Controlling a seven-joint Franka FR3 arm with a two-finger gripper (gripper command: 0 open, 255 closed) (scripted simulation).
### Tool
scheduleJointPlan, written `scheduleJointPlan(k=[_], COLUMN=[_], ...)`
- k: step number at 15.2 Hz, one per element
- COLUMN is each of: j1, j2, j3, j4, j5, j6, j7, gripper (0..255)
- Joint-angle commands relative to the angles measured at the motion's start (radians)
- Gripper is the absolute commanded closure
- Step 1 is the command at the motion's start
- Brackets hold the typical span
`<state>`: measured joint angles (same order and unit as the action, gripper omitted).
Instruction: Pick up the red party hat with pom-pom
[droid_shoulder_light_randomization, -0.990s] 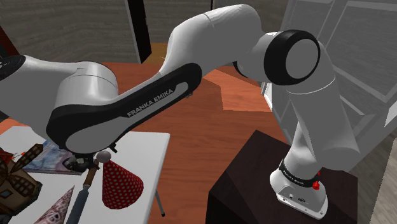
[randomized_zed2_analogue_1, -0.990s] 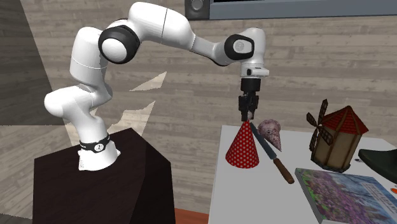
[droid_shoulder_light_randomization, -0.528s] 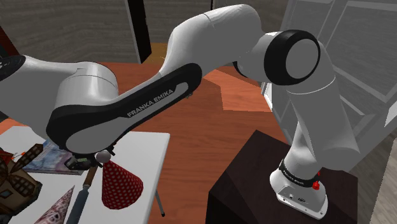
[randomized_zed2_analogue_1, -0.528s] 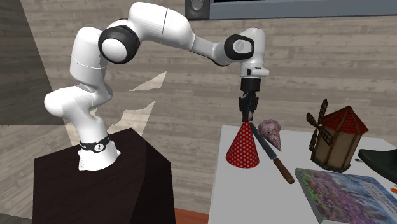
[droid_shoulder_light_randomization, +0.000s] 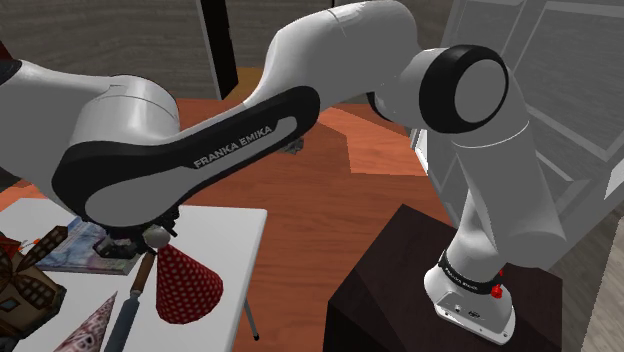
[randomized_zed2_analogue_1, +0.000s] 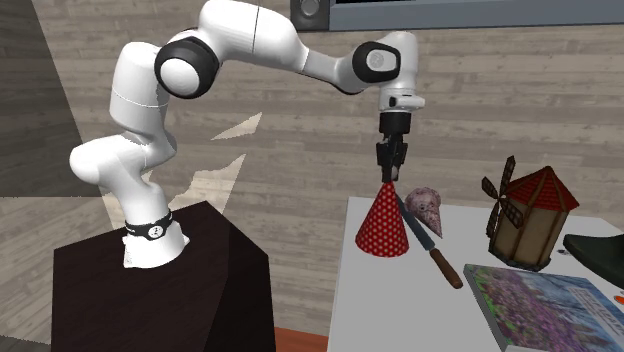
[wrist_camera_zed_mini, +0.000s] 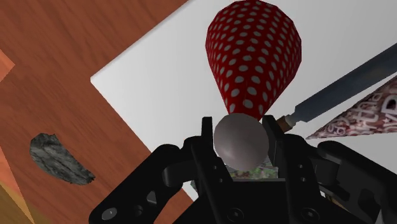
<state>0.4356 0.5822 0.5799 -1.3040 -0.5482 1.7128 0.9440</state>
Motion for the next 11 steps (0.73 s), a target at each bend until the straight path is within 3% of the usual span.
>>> scheduleJointPlan(k=[1,11], j1=[0.004,0.03], j2=[-0.002,0.0], j3=[0.001,0.002], j4=[0.026,0.142], j5=[0.003,0.007], j6=[-0.025,-0.129], j7=[-0.01,-0.043], gripper=[255,255])
